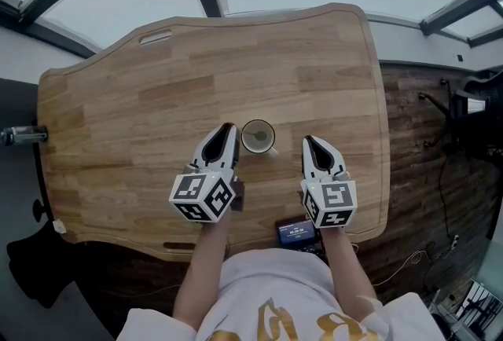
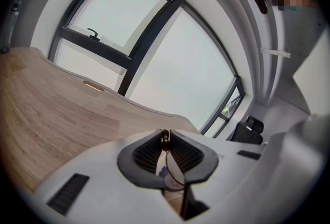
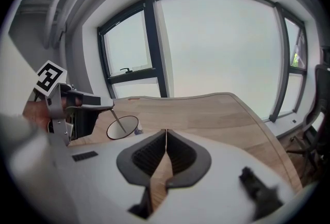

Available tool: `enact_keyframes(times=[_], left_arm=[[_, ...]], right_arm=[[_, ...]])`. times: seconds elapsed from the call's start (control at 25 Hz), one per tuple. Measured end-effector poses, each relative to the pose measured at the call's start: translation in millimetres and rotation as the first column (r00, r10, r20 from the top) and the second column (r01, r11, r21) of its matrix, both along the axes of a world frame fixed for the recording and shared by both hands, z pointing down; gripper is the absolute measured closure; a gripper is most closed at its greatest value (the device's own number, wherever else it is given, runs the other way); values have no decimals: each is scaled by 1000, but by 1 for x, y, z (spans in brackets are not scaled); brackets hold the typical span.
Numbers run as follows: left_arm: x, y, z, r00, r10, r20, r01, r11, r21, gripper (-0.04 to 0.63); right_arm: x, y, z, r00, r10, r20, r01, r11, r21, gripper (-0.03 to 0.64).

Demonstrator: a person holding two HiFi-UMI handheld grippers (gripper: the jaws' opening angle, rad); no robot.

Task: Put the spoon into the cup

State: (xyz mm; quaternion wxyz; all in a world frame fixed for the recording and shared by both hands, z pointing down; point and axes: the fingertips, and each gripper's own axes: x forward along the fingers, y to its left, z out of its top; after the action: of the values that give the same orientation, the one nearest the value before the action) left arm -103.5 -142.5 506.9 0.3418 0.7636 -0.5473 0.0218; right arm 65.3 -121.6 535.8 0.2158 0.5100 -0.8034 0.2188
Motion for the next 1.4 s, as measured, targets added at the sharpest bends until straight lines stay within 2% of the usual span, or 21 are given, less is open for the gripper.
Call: enact_keyframes(times=[0.48,0.76,1.4], left_arm=[[4,-1,7,1000,13,-2,-13,1000,-10,540],[11,-1,9,996,54,68,-55,999,4,540],[15,0,14,994,65,92,-66,998,0,540]], right_arm=[[1,-3,5,1000,1,-6,-1,1000,-8,584],[3,-4,7,1000,1,-9,-1,1000,-14,585],[4,-5,9,1000,-5,-10,5,1000,-18,584]])
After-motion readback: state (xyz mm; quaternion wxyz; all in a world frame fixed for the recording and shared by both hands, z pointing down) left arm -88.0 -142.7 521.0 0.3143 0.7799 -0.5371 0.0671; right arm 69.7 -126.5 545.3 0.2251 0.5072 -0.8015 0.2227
